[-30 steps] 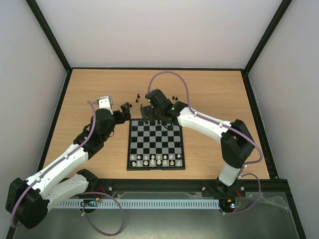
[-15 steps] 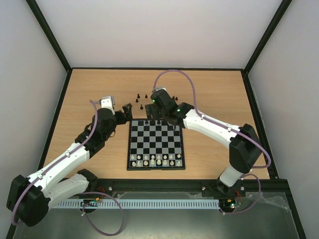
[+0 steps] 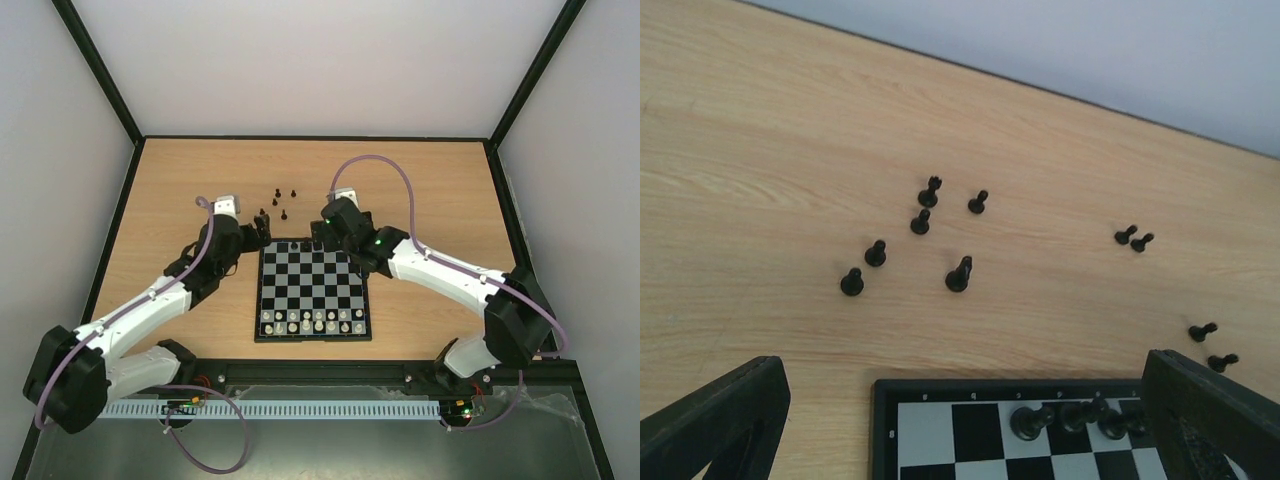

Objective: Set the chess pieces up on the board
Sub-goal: Pick up the chess piece at the center of the board.

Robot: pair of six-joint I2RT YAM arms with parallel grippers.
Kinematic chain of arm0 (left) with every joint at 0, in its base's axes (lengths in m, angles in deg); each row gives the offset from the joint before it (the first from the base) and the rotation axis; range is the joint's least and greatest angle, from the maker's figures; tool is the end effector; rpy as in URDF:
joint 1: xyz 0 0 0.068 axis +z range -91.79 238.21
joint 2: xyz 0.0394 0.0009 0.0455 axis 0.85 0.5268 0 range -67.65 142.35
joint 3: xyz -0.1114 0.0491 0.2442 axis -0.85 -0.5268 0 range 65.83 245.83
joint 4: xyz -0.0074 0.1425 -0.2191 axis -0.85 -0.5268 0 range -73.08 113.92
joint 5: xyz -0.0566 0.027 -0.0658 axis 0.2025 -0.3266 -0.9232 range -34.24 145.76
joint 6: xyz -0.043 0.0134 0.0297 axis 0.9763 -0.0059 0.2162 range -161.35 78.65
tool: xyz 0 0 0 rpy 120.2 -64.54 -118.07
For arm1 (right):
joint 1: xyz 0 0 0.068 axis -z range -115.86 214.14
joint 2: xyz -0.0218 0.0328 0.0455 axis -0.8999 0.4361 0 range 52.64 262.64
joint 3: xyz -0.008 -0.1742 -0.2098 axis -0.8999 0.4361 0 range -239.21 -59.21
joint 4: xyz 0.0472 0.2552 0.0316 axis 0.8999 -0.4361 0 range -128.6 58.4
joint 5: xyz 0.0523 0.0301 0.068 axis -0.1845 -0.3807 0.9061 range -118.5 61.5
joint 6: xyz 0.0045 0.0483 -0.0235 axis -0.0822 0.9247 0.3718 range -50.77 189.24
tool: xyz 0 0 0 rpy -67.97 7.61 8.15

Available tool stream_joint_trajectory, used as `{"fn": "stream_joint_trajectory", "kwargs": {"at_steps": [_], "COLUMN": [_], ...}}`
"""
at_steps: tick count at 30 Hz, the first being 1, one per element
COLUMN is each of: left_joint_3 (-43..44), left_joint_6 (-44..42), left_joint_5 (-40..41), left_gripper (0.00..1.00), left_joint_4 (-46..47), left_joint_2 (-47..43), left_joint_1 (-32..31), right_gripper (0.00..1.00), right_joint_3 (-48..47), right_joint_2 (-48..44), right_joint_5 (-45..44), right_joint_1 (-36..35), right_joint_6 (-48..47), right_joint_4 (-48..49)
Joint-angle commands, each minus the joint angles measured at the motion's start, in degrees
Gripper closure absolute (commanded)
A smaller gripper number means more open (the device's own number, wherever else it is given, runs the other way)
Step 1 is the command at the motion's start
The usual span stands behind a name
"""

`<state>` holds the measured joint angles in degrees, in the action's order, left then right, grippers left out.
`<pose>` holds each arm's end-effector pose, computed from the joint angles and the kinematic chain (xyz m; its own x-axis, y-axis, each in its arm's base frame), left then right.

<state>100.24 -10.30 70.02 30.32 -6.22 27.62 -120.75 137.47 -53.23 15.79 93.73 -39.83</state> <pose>0.2118 -0.1150 0.2493 -0.4118 -0.3374 -0.8465 0.0962 0.9076 -0.4086 0.2341 0.2410 0.2791 -0.4993 0.0052 -0.8664 -0.2580 0.9537 0.1544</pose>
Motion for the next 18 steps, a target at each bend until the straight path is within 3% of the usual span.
{"fn": "stream_joint_trajectory", "kwargs": {"at_steps": [1, 18], "left_joint_3": [2.0, 5.5], "left_joint_6": [-0.2, -0.6], "left_joint_5": [-0.7, -3.6], "left_gripper": [0.01, 0.01], "left_joint_4": [0.3, -0.7], "left_joint_2": [2.7, 11.0], "left_joint_1": [0.3, 0.2], "right_gripper": [0.02, 0.02], "right_joint_3": [2.1, 1.6], "right_joint_2": [-1.7, 0.3], "right_joint_5": [-2.9, -1.3], "right_joint_1": [0.3, 1.1], "right_joint_6": [2.1, 4.8], "right_joint_4": [3.7, 2.6]}}
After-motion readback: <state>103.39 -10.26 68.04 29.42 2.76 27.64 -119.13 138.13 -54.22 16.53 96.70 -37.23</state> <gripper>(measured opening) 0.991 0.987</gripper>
